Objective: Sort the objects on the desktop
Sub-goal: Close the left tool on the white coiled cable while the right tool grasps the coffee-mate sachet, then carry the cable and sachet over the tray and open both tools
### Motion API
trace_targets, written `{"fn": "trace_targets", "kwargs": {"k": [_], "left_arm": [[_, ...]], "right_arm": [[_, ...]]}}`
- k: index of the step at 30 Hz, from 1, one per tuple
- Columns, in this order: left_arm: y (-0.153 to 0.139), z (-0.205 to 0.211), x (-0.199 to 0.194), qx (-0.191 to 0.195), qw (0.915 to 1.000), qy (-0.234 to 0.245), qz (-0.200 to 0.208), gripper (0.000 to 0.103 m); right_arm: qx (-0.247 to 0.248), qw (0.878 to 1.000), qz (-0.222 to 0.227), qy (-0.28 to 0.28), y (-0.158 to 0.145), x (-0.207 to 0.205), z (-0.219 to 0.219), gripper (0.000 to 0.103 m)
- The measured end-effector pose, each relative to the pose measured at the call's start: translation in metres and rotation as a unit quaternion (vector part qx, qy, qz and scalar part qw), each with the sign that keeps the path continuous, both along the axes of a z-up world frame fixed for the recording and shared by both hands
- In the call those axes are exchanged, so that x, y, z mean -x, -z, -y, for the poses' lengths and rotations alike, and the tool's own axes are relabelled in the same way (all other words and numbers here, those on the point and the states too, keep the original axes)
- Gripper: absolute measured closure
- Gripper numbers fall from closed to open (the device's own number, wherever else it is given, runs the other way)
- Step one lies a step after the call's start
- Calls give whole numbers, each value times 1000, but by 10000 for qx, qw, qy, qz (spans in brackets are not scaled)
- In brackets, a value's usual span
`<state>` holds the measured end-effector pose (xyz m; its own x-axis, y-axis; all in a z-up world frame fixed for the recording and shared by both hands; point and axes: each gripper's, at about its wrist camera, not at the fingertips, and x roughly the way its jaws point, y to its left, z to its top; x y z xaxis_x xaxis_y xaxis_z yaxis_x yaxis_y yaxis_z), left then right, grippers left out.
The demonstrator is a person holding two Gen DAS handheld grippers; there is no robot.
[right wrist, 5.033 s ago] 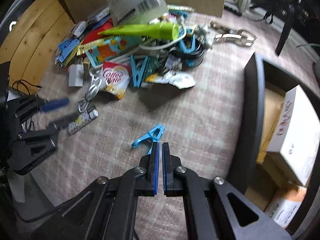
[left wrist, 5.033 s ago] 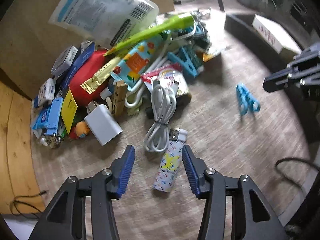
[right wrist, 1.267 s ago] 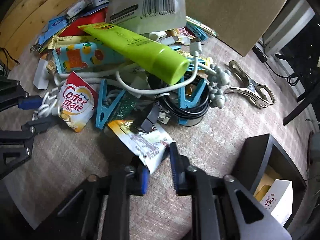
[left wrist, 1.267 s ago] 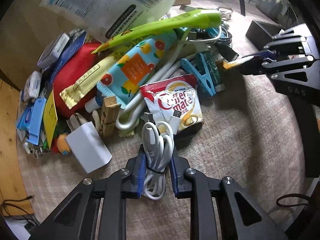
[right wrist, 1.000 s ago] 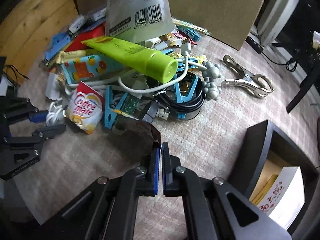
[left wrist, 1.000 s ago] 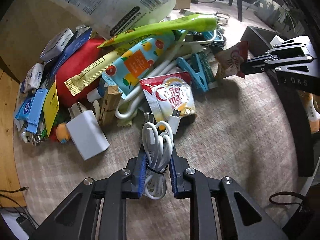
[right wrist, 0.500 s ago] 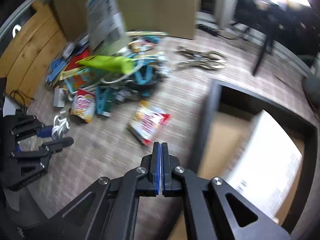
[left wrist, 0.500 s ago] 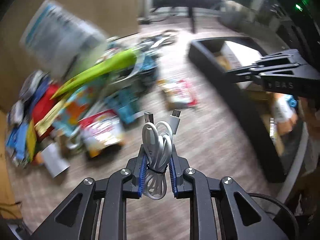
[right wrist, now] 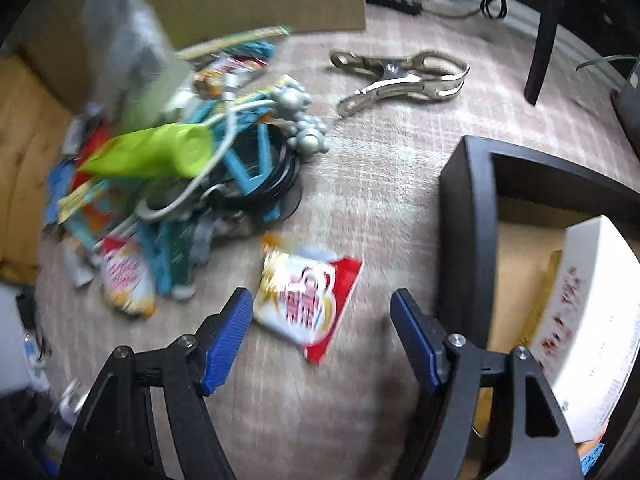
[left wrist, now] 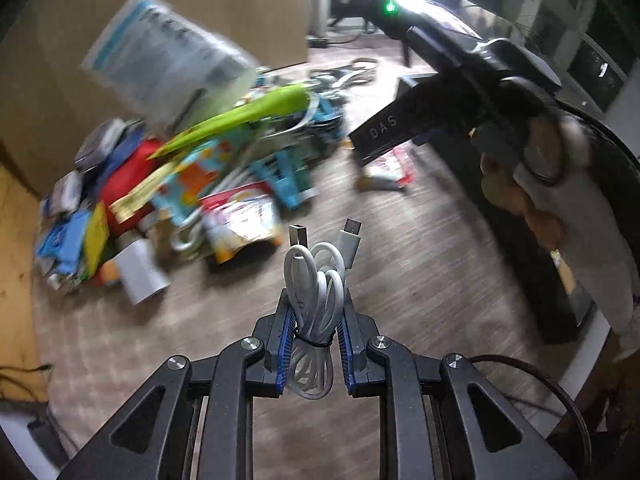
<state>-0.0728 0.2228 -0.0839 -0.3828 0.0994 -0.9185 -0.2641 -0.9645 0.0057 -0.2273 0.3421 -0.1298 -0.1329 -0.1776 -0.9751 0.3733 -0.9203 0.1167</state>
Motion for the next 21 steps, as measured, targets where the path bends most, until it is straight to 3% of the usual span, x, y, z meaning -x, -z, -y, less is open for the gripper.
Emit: {"fn": "trace_targets", "kwargs": {"k": [5,8,9,12,18,21], "left_arm": [[-2,22,-6,-30,9997,-238,-55,84],[-4,28,-7,-78,9995,-287,-70,84],[-4,27,-6,-85,9996,-276,-76,84],[-4,21,-3,-149,9996,-235,-90,84],[-10,-8,-2,-201,9997,94,-125,84],[-15,-29,-1,-232,9990,341,-150,84]], "right_arm": [[-570,9982,-21,-182,12,-4,28,31],[-606,9974,-115,-370,11,-12,38,44],[-607,9972,-133,-419,9,-14,39,56],[-428,9977,-10,-521,7,-19,35,70],[-15,9991,94,-404,2,-32,12,78],[263,9989,8,-386,-15,-45,-7,78]]}}
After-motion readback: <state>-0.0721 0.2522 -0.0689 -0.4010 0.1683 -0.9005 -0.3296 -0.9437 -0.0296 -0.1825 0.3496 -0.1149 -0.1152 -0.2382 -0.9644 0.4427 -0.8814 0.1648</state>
